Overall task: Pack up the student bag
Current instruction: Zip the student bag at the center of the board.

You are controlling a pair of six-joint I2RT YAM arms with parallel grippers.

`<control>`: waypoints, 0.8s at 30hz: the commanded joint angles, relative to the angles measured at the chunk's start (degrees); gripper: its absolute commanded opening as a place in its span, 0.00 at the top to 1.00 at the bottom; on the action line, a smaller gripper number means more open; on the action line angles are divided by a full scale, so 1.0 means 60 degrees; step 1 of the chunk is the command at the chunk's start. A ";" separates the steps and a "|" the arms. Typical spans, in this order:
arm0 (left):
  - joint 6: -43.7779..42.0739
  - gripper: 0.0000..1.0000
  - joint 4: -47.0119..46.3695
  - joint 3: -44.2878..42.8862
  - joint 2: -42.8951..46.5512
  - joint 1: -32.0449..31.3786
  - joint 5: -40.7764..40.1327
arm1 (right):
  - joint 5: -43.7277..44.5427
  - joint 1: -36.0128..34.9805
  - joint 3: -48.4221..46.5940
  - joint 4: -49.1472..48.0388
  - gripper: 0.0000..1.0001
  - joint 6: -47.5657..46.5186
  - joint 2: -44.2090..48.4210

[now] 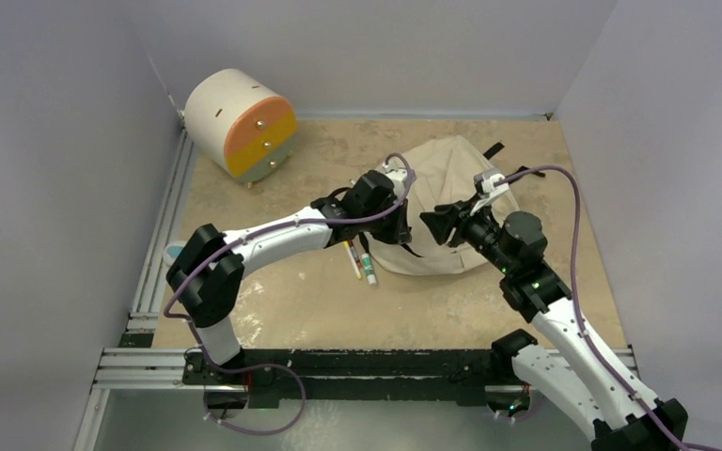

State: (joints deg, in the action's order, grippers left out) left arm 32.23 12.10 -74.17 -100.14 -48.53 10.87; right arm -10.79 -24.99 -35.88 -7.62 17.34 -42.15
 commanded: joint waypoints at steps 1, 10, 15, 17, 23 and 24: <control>-0.0018 1.00 0.0139 -0.0309 0.0509 0.0147 -0.0603 | -0.1139 0.0015 0.0012 -0.0094 0.52 -0.0751 0.0090; -0.0331 1.00 0.0296 -0.0054 0.0949 0.1774 -0.0254 | -0.2039 -0.0060 -0.0429 0.0175 0.47 -0.1597 -0.0925; -0.0457 1.00 0.0228 -0.0125 0.0896 0.1845 -0.0147 | -0.1836 -0.0319 -0.1027 0.0419 0.44 -0.2781 -0.2199; -0.0437 1.00 0.0185 -0.0133 0.0859 0.1855 -0.0110 | -0.1778 -0.0434 -0.1229 0.0553 0.43 -0.3302 -0.2896; -0.0405 1.00 0.0108 -0.0155 0.0814 0.1875 -0.0012 | -0.1609 -0.0979 -0.1363 -0.0097 0.38 -0.3427 -0.4136; -0.0405 1.00 0.0108 -0.0162 0.0815 0.1876 -0.0011 | -0.1503 -0.1108 -0.1365 -0.0271 0.37 -0.3357 -0.4292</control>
State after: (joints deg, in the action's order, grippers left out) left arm 30.83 15.35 -74.15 -96.92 -37.30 9.87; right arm -20.51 -29.23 -41.71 -4.86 -0.93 -65.65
